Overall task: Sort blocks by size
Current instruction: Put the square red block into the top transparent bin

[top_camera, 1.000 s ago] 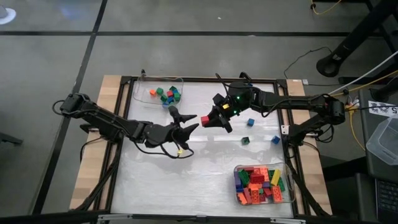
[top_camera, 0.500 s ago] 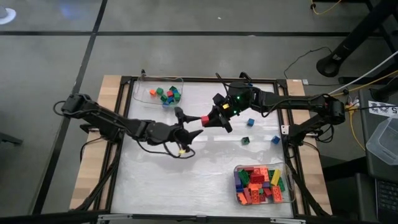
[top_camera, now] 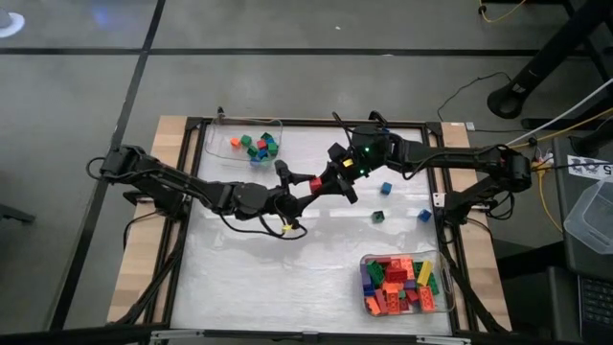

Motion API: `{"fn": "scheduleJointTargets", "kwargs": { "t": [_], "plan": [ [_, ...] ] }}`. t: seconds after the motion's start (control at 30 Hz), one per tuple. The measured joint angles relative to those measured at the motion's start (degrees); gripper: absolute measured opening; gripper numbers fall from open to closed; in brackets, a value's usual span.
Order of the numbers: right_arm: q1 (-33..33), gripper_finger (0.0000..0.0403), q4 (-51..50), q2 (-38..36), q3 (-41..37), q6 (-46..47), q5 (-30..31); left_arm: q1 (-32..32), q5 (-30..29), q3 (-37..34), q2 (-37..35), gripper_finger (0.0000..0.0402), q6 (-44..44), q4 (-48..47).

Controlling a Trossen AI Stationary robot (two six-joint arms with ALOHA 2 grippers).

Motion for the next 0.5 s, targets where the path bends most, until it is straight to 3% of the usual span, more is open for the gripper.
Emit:
{"fn": "scheduleJointTargets", "kwargs": {
  "t": [0.2,0.43,0.5],
  "plan": [
    [0.0,0.0144,-0.1,0.0,0.0,-0.1,0.0,0.0,0.0,0.0,0.0,0.0228,-0.9,0.0],
    [0.0,0.0144,-0.4,0.0,0.0,0.3,-0.1,0.0,-0.4,0.0,0.0,0.0128,0.4,0.0],
    [0.0,0.0144,-0.5,0.0,0.0,0.6,-0.2,0.0,-0.5,0.0,0.0,0.0119,0.9,-0.1]
  ]
}}
